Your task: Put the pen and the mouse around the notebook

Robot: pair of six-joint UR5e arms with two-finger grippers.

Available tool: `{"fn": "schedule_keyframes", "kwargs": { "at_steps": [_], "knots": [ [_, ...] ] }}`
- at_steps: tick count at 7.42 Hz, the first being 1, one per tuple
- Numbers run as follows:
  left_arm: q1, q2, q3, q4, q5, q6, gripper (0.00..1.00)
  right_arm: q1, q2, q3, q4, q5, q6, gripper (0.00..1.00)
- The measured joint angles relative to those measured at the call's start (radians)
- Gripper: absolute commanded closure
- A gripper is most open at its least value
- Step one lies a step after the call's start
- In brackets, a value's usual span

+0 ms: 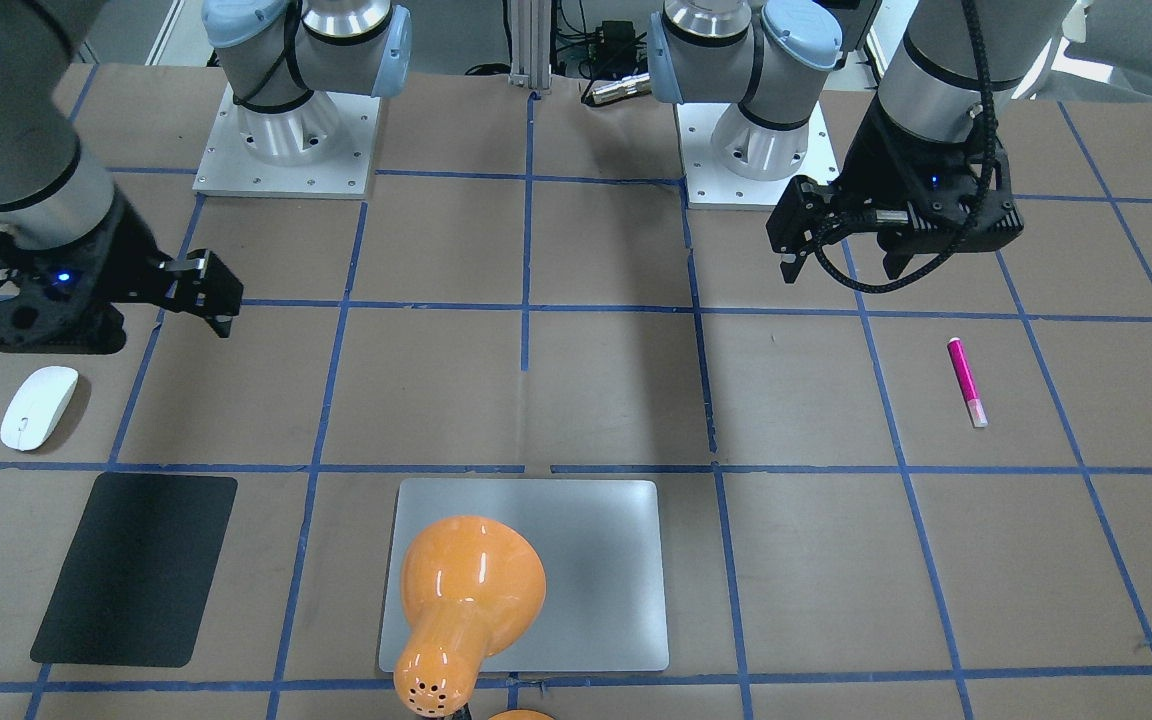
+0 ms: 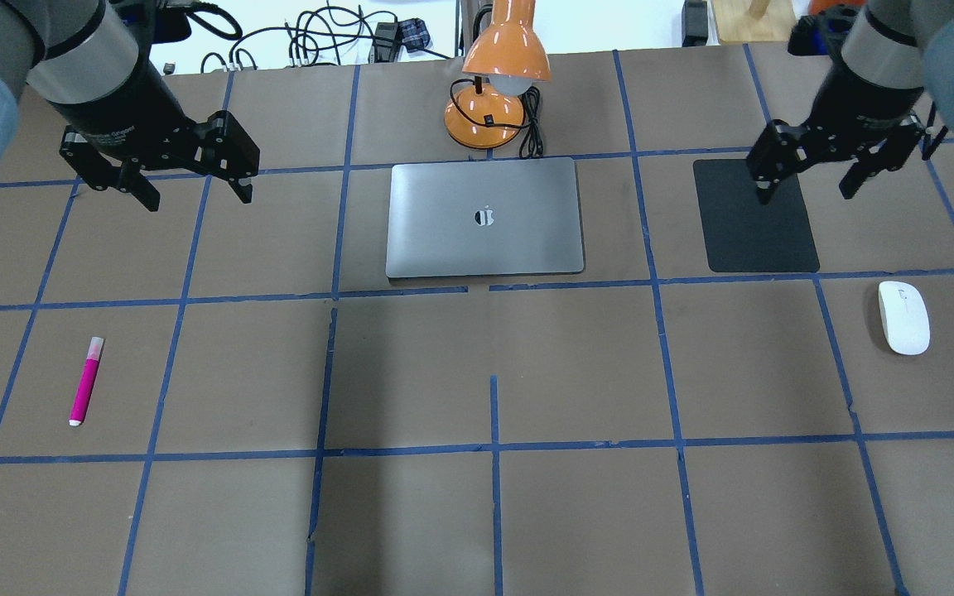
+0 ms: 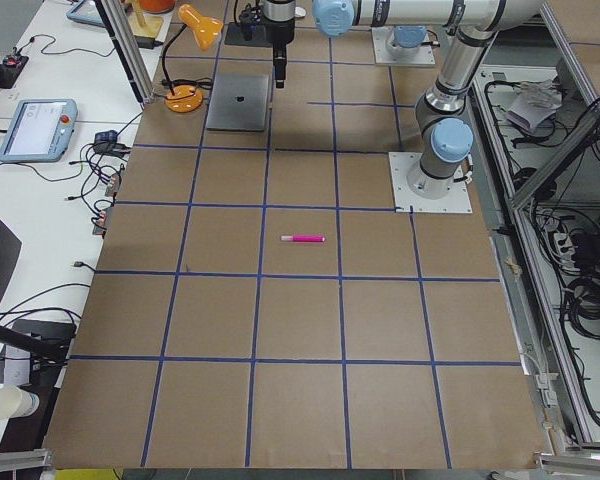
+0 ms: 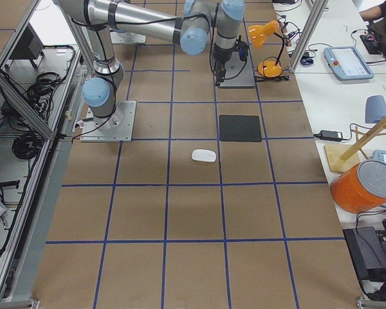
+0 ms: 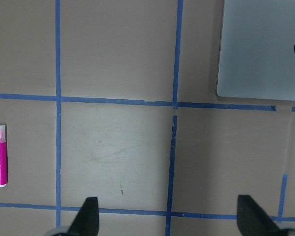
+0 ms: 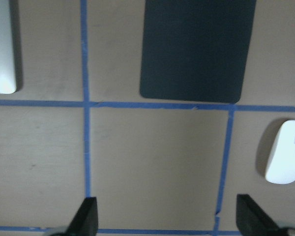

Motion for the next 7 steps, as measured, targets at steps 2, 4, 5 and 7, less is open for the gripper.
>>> {"fn": "schedule_keyframes", "kwargs": {
  "at_steps": [2, 4, 5, 7],
  "knots": [
    [0.001, 0.003, -0.001, 0.000, 0.000, 0.001, 0.00, -0.181, 0.039, 0.162, -0.250, -0.005, -0.180, 0.00],
    [0.001, 0.009, -0.006, -0.001, 0.000, 0.003, 0.00, -0.293, 0.106, 0.267, -0.476, -0.010, -0.287, 0.00],
    [0.001, 0.010, -0.007, -0.001, 0.000, 0.003, 0.00, -0.322, 0.130, 0.291, -0.521, -0.009, -0.315, 0.00],
    [0.001, 0.010, -0.007, -0.002, 0.000, 0.003, 0.00, -0.342, 0.180, 0.312, -0.546, -0.006, -0.328, 0.00]
  ]
}}
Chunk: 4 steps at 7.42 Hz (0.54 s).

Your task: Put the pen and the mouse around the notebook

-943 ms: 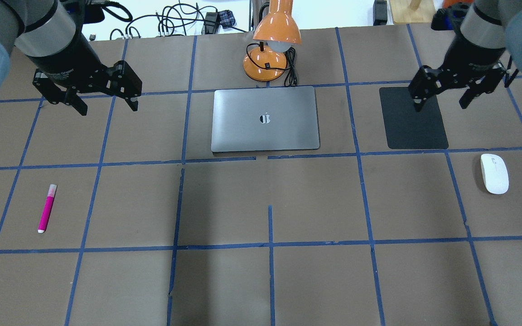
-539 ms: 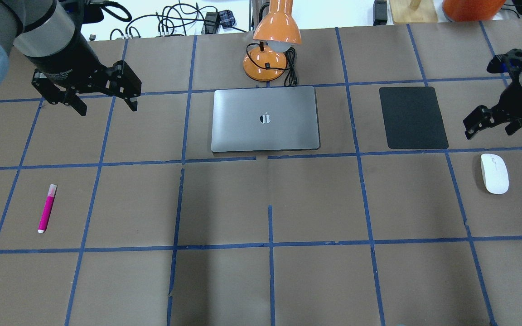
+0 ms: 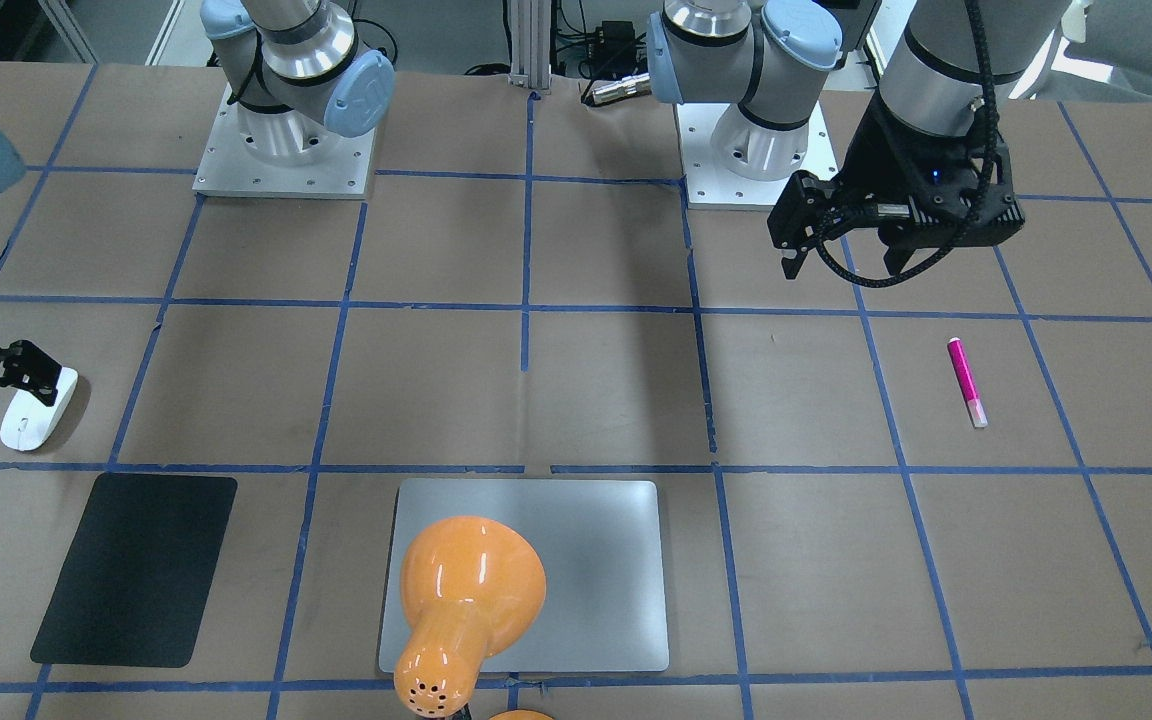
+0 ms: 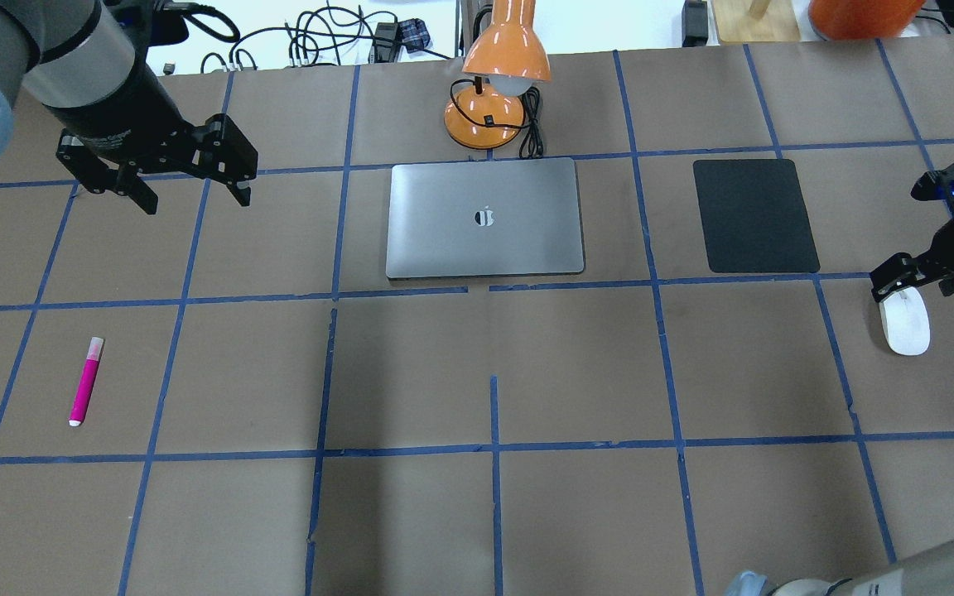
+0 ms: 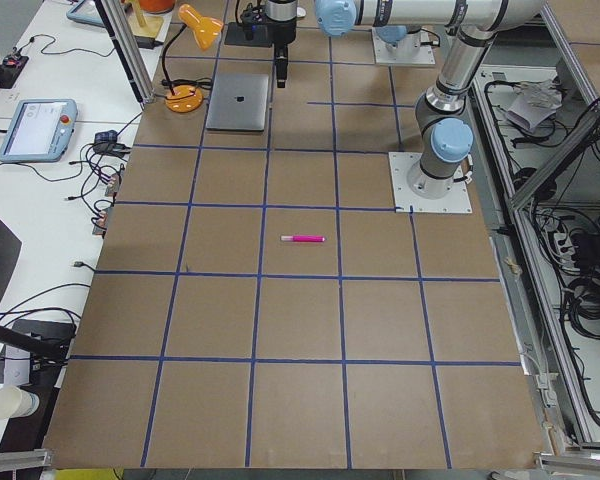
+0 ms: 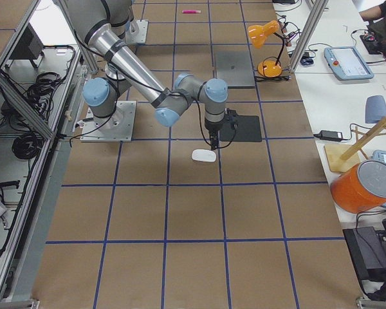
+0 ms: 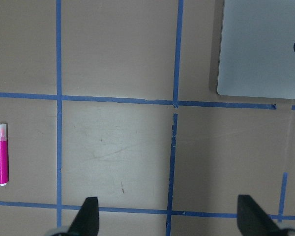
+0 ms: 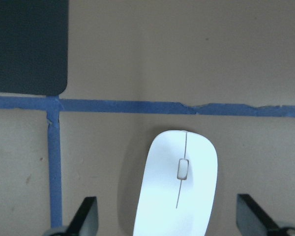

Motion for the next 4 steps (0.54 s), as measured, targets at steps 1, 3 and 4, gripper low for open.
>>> {"fn": "schedule_keyframes", "kwargs": {
  "at_steps": [1, 3, 4],
  "knots": [
    [0.000, 0.000, 0.000, 0.000, 0.000, 0.000, 0.00, -0.003, 0.014, 0.002, -0.001, -0.001, -0.002, 0.00],
    [0.000, -0.001, 0.000, 0.000, 0.000, 0.000, 0.00, -0.006, 0.034, 0.002, -0.005, -0.010, -0.014, 0.00],
    [0.000, 0.000, 0.001, 0.000, 0.000, 0.000, 0.00, -0.007, 0.049, 0.000, -0.007, -0.020, -0.023, 0.00]
  ]
}}
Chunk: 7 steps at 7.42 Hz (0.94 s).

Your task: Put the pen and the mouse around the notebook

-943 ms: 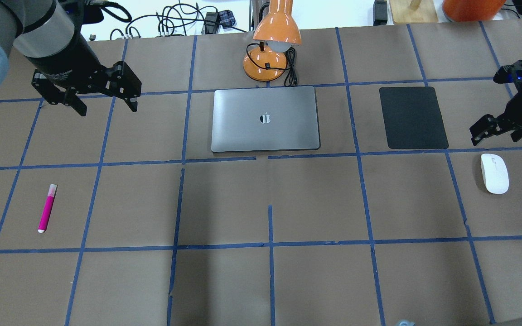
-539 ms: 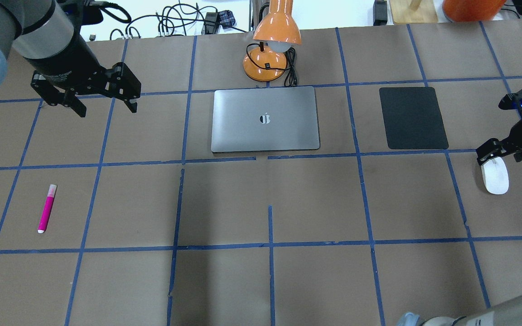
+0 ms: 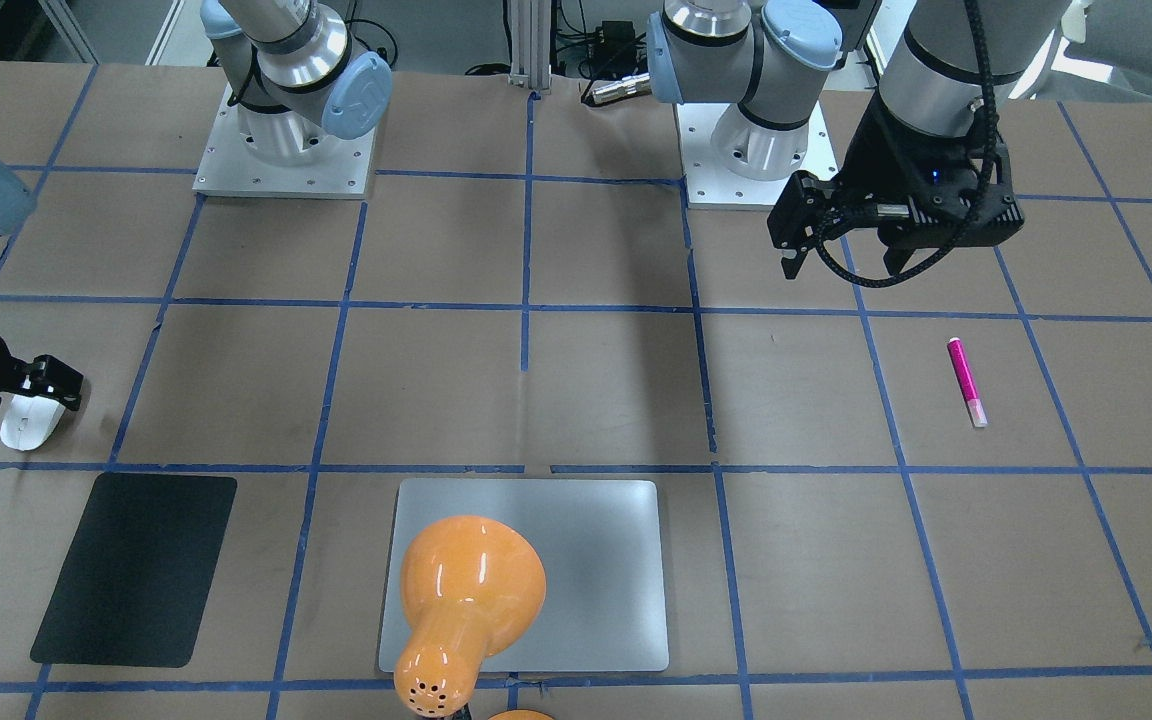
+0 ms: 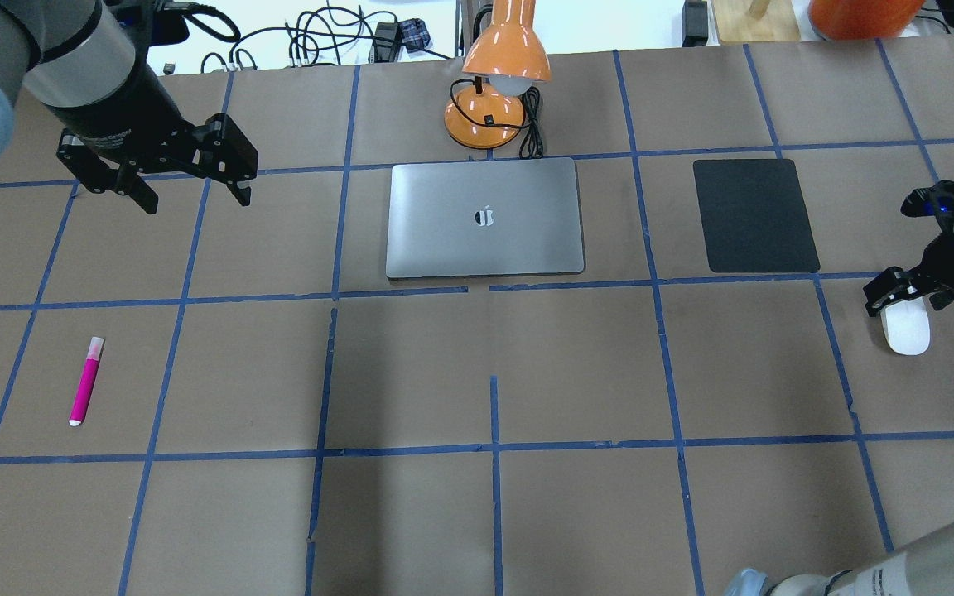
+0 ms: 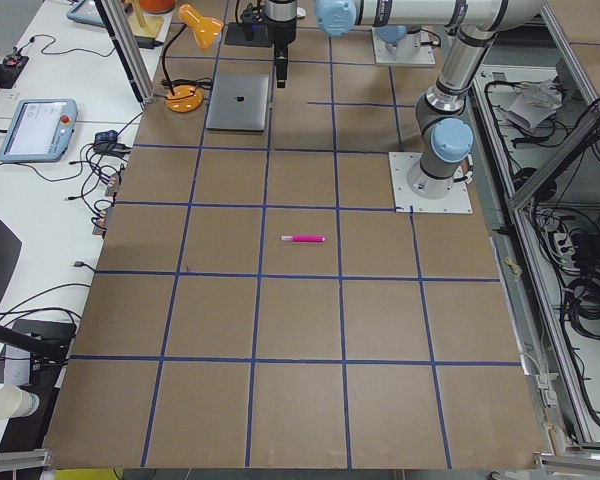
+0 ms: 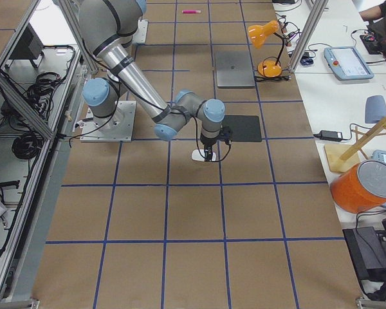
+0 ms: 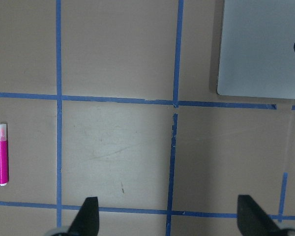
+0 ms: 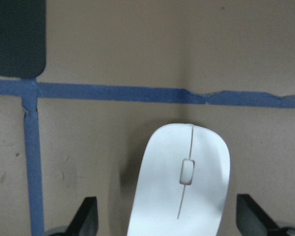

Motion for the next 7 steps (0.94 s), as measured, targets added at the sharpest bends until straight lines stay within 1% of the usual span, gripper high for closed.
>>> {"fn": "schedule_keyframes", "kwargs": {
  "at_steps": [1, 2, 3, 4, 5, 7],
  "knots": [
    [0.000, 0.000, 0.000, 0.000, 0.000, 0.000, 0.00, -0.002, 0.011, -0.001, -0.002, -0.005, -0.005, 0.05],
    [-0.001, 0.000, 0.001, 0.000, 0.000, 0.000, 0.00, -0.003, 0.018, -0.002, -0.004, -0.006, -0.007, 0.29],
    [-0.001, 0.000, 0.001, 0.000, 0.000, 0.000, 0.00, -0.005, 0.021, -0.003, -0.005, -0.007, -0.008, 0.47],
    [-0.001, 0.000, 0.001, 0.000, 0.000, 0.000, 0.00, -0.005, 0.022, -0.003, -0.005, -0.008, -0.009, 0.70],
    [-0.001, 0.000, 0.001, 0.000, 0.000, 0.000, 0.00, -0.006, 0.022, -0.005, -0.004, -0.008, -0.009, 0.82],
    [-0.002, 0.000, 0.003, 0.000, 0.000, 0.000, 0.00, -0.001, 0.007, -0.019, 0.005, -0.004, 0.002, 0.83]
  ]
}}
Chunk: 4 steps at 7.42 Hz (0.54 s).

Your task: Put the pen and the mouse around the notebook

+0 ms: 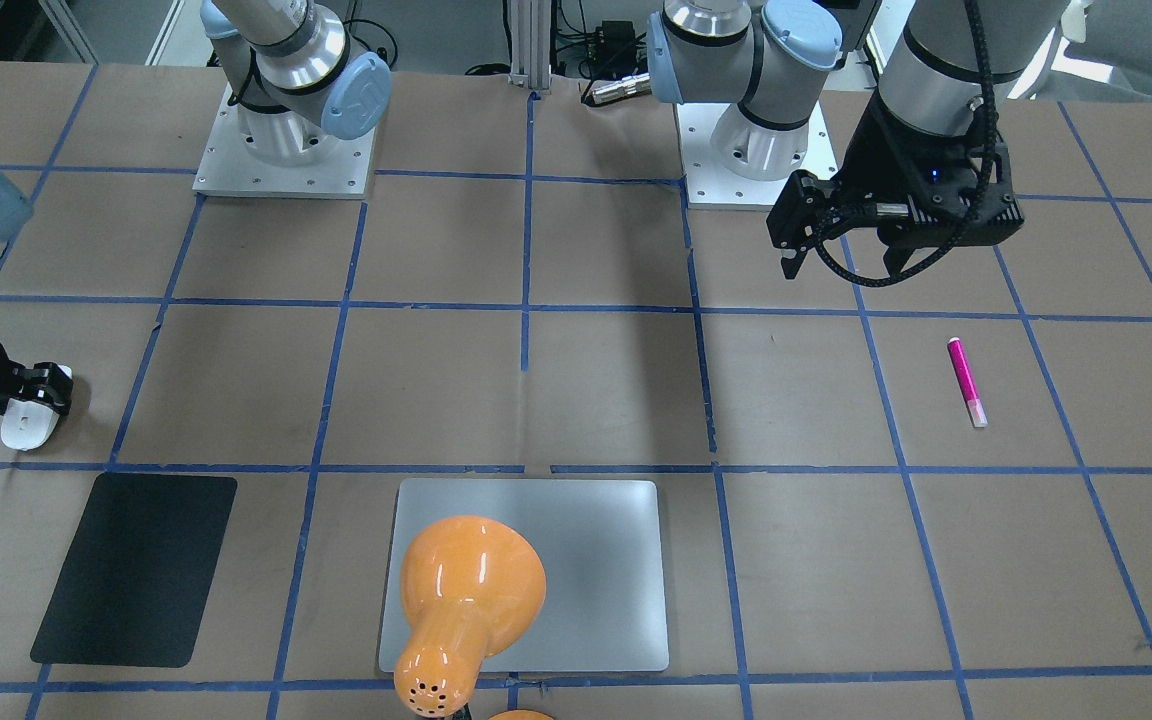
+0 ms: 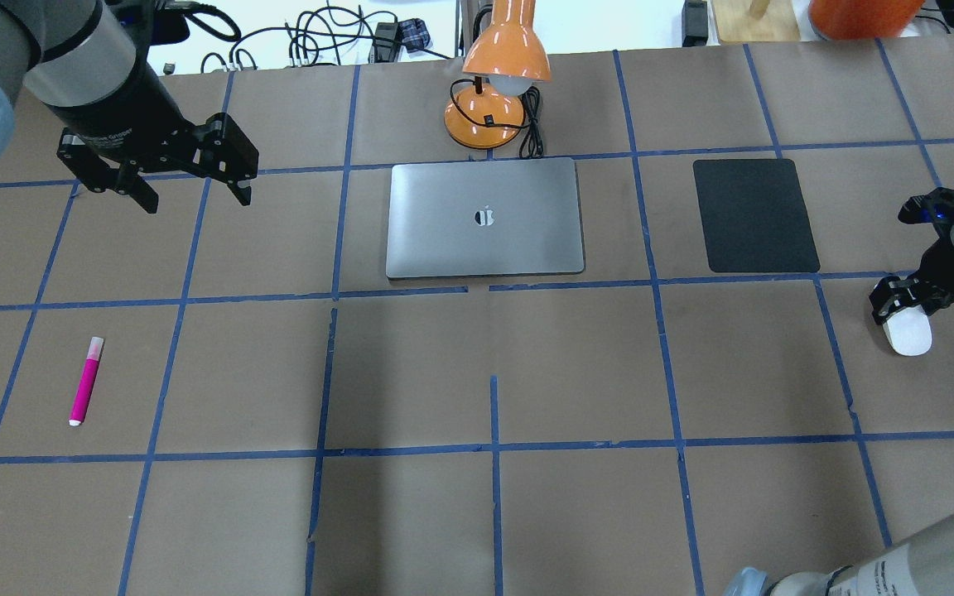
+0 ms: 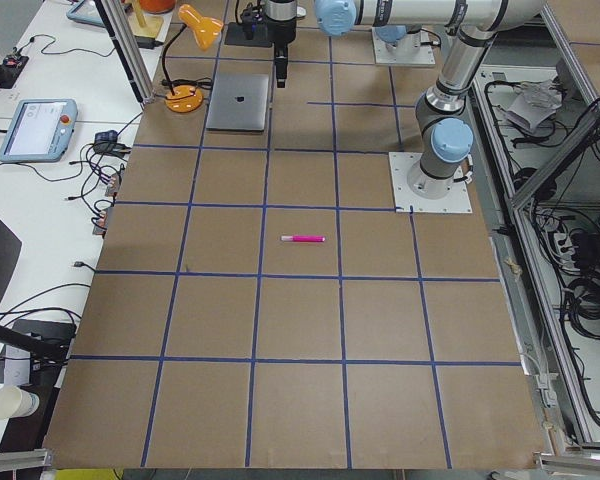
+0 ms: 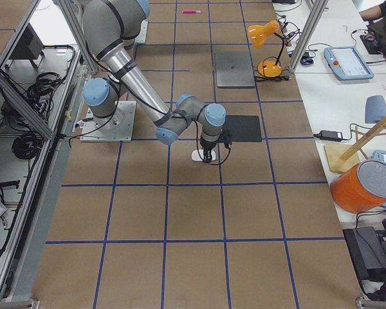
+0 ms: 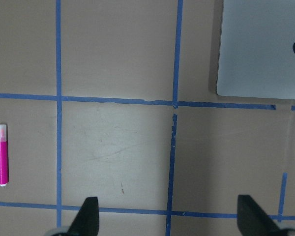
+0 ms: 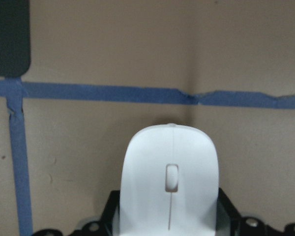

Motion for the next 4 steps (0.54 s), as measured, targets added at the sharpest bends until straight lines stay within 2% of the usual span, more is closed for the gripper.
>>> {"fn": "schedule_keyframes", "kwargs": {
  "at_steps": [2, 4],
  "knots": [
    [-0.002, -0.004, 0.005, 0.000, 0.000, 0.000, 0.00, 0.063, -0.012, -0.091, 0.065, 0.010, 0.071, 0.82],
    [-0.003, -0.011, 0.009, 0.000, 0.000, 0.000, 0.00, 0.222, 0.016, -0.218, 0.137, 0.002, 0.245, 0.79]
  ]
}}
